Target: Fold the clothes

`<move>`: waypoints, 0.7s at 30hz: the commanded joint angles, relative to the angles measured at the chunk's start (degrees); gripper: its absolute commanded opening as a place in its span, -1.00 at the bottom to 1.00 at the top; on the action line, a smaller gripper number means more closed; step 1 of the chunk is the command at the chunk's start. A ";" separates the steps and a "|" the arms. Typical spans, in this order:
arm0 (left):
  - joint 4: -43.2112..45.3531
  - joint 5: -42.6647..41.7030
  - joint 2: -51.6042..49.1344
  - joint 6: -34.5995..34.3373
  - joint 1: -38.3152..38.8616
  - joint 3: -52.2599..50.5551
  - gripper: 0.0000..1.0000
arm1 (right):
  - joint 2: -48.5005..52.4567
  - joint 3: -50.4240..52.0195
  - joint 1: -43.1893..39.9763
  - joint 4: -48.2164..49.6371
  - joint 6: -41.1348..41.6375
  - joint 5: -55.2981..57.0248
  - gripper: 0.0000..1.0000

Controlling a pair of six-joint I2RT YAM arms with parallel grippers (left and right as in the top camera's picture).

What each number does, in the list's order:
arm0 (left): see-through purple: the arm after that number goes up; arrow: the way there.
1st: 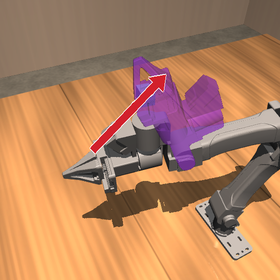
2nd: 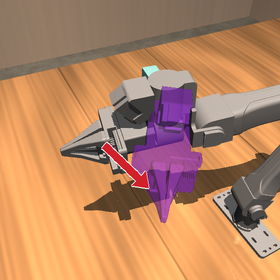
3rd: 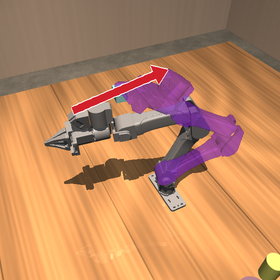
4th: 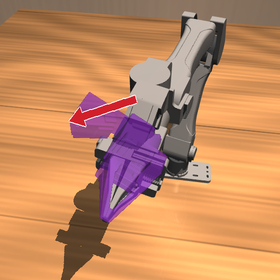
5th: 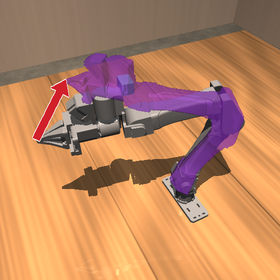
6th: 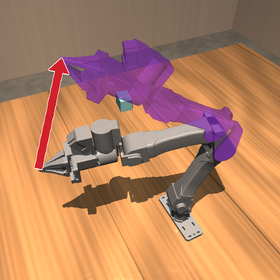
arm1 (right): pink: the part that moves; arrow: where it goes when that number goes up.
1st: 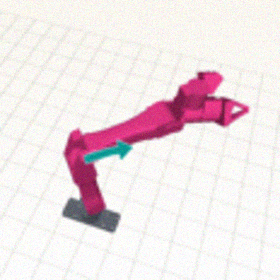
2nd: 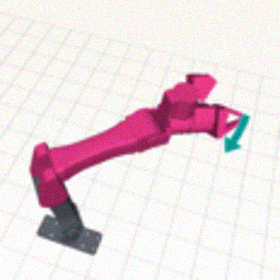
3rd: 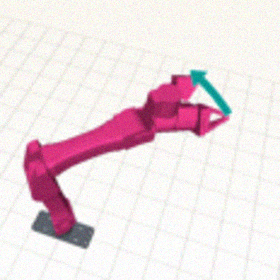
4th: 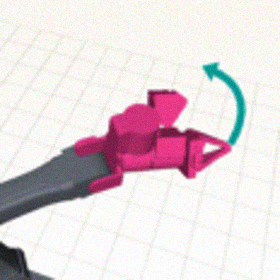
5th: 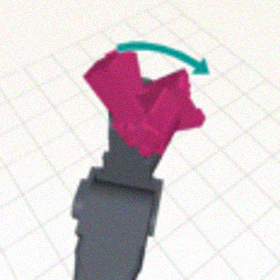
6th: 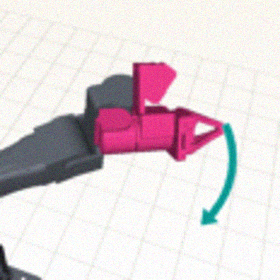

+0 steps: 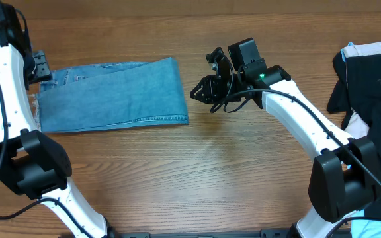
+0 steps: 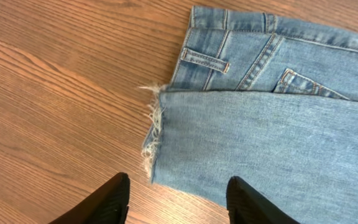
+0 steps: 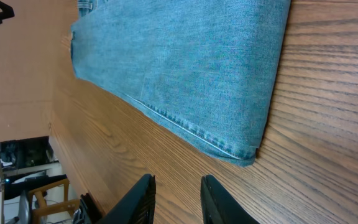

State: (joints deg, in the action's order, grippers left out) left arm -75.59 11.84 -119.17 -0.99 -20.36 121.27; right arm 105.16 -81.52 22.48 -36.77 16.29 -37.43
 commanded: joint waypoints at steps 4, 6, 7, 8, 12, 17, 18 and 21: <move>-4.52 -10.82 -0.68 3.39 -0.20 0.33 0.08 | 0.46 0.15 -1.09 0.07 -0.02 0.33 -0.43; -3.93 -10.51 -2.14 3.67 -0.24 -0.74 0.35 | 0.46 0.15 -1.25 -0.13 -0.02 0.31 -0.43; -3.50 -9.92 -3.19 3.56 -0.37 -1.14 0.41 | 0.46 0.15 -1.29 -0.44 0.00 0.31 -0.43; -2.95 -9.94 -4.39 3.56 -0.48 -1.20 0.43 | 0.46 0.15 -1.29 -0.85 -0.02 0.33 -0.44; 1.09 -11.10 -10.08 3.61 -1.66 -1.20 0.47 | 0.46 0.15 -1.29 -3.37 -0.24 0.76 -0.43; 7.41 -11.89 -13.27 7.08 -3.06 -1.20 0.49 | 0.46 0.15 -1.29 -4.46 -0.22 1.40 -0.43; 8.74 -11.91 -13.31 7.30 -3.32 -1.20 0.50 | 0.46 0.15 -1.29 -4.59 -0.22 1.40 -0.43; 10.97 -13.38 -13.53 11.28 -3.78 -1.20 0.48 | 0.46 0.15 -1.29 -4.70 -0.20 1.40 -0.43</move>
State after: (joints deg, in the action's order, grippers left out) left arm -65.80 0.73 -132.75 5.17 -23.59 119.66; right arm 105.30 -81.52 21.37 -41.60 16.29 -36.56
